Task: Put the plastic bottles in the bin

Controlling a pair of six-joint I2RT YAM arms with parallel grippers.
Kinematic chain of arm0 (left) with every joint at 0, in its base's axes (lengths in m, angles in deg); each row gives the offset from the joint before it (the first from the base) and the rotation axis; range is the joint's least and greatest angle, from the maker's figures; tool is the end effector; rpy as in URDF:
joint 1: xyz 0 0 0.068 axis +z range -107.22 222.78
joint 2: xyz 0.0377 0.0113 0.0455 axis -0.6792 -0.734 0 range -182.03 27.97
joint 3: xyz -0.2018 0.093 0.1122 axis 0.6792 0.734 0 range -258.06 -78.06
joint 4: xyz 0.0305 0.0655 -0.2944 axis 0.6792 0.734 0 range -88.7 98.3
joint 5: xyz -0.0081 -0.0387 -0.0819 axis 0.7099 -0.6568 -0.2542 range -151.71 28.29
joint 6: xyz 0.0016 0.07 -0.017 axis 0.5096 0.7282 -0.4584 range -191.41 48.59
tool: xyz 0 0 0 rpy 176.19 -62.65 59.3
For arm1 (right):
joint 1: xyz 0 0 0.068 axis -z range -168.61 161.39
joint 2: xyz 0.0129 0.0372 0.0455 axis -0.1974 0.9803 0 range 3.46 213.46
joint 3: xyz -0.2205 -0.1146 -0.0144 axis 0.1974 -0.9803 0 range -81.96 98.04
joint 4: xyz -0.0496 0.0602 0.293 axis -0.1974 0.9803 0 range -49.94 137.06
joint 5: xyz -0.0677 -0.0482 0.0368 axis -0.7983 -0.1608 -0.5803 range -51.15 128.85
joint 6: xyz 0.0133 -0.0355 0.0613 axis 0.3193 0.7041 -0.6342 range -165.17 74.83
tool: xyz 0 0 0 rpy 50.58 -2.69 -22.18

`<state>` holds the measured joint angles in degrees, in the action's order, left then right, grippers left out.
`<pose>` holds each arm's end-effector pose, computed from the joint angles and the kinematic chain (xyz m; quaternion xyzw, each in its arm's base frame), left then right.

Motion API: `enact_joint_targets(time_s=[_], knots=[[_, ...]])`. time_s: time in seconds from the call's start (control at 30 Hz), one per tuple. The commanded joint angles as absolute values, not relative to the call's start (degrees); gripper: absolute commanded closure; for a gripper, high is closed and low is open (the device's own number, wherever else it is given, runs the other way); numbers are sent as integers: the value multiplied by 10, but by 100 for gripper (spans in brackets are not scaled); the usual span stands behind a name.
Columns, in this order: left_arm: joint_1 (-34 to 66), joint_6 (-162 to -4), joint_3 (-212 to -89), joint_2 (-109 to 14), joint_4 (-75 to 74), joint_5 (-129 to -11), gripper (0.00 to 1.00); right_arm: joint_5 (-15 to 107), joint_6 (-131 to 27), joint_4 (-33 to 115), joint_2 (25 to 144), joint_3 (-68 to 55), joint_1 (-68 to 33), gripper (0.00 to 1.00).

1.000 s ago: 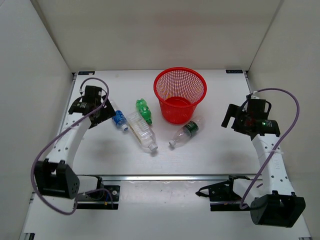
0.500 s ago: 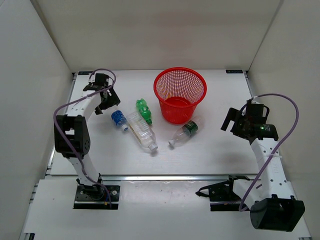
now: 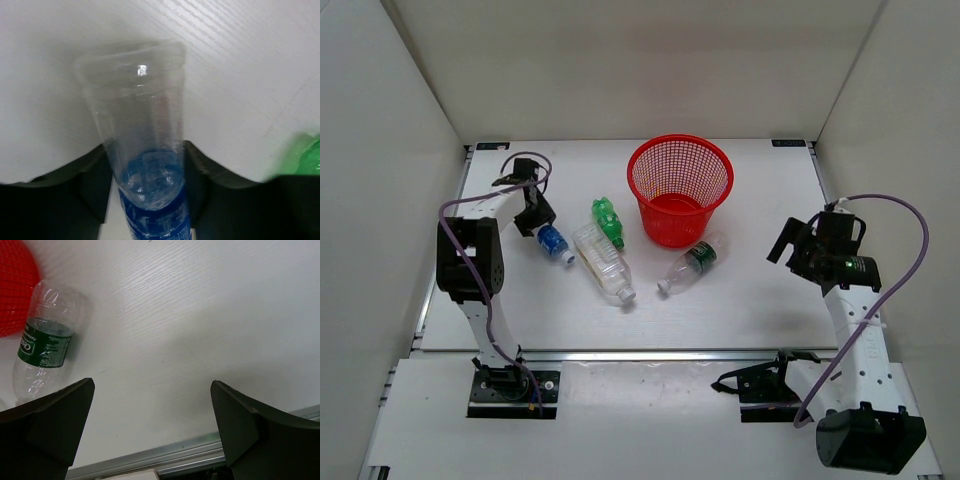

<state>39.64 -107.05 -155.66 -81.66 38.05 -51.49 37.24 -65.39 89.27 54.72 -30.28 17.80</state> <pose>0.4252 -0.0127 0.1127 -0.2897 0.9353 0.0217 0.2021 0.2453 -0.0293 0.2617 0.2204 0.9096 0.0293 0.3509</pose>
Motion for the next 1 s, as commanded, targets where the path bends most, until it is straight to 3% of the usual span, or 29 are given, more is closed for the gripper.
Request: enact_joint_targets(time_s=[0.0, 0.03, 0.1, 0.27, 0.37, 0.43, 0.57, 0.83, 0.9, 0.97], knots=[[388, -1067, -1586, -801, 369, -496, 47, 364, -663, 891, 529, -303, 182, 1], [389, -1071, -1594, -796, 374, -498, 58, 361, -663, 892, 525, -307, 180, 1], [395, -1071, -1611, -772, 385, -499, 65, 360, -657, 894, 521, -302, 183, 1], [366, -1031, -1710, -695, 414, -395, 65, 367, -646, 890, 506, -315, 185, 1], [284, -973, -1812, -672, 367, -329, 59, 382, -651, 880, 496, -338, 178, 1], [190, -910, -1872, -680, 308, -275, 67, 401, -664, 869, 492, -355, 168, 0], [106, -859, -1998, -749, 230, -260, 55, 411, -686, 844, 489, -376, 145, 1], [45, -848, -2014, -846, 73, -321, 44, 453, -753, 771, 499, -404, 103, 1], [30, -836, -2062, -880, 81, -307, 17, 451, -765, 751, 500, -408, 83, 0], [26, -835, -2070, -895, 83, -313, 10, 439, -780, 740, 505, -413, 62, 1]])
